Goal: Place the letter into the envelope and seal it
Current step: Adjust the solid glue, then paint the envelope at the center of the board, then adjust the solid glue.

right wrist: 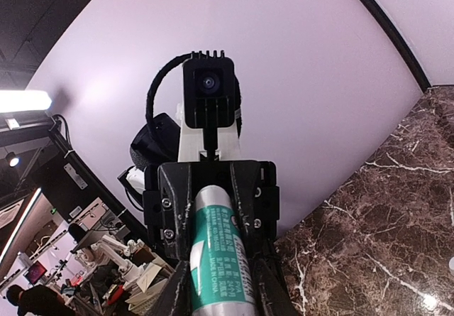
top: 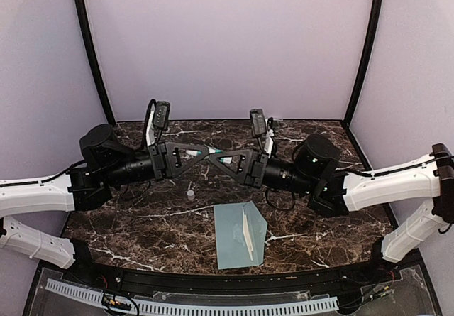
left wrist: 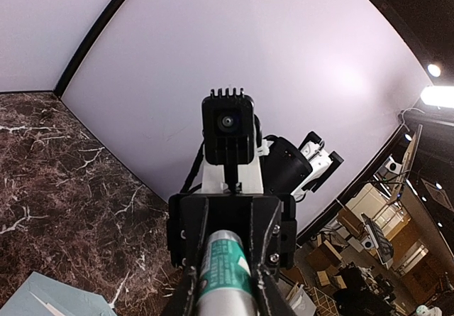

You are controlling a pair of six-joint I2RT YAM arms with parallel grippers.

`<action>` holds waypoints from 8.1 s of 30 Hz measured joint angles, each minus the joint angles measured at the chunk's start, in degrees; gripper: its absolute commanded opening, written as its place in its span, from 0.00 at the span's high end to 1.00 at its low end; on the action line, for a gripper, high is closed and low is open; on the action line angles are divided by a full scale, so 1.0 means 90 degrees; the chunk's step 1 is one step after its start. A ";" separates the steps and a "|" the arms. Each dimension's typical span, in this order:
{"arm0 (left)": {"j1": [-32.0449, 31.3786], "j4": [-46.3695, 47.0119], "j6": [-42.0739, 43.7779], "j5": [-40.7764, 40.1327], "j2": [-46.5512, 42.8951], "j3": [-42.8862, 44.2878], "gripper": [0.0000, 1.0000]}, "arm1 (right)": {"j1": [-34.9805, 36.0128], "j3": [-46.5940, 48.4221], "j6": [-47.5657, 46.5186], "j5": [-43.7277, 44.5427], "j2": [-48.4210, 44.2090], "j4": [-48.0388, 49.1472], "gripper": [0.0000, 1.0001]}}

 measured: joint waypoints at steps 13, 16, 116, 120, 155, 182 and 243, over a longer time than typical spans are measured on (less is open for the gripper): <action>0.0000 0.0051 -0.0012 0.0058 0.0017 0.0024 0.99 | 0.0000 0.0000 -0.0034 -0.0044 0.0005 0.0073 0.76; 0.0000 0.0051 -0.0012 0.0090 0.0017 0.0024 0.99 | 0.0000 0.0002 -0.0053 -0.0036 0.0005 0.0070 0.77; -0.0631 0.0401 -0.0430 -0.1144 0.4541 -0.0668 0.81 | 0.0748 -0.0372 -0.0401 0.2110 0.0420 -0.6547 0.97; -0.0631 0.0391 -0.0396 -0.1144 0.4541 -0.0665 0.81 | 0.0748 -0.0333 -0.0393 0.2164 0.0505 -0.6586 0.98; -0.0631 0.0379 -0.0279 -0.1117 0.4558 -0.0661 0.83 | 0.0631 0.0323 -0.0209 0.2907 0.1350 -0.6960 1.00; -0.0631 -0.0131 -0.0284 -0.2045 0.2837 -0.1309 0.38 | 0.0427 0.0121 -0.0415 0.1911 -0.0782 -0.7371 0.98; -0.0699 0.1268 -0.1345 0.1472 0.1880 -0.0398 0.67 | -0.0308 -0.0750 -0.1222 -0.1838 -0.1865 -0.4694 0.96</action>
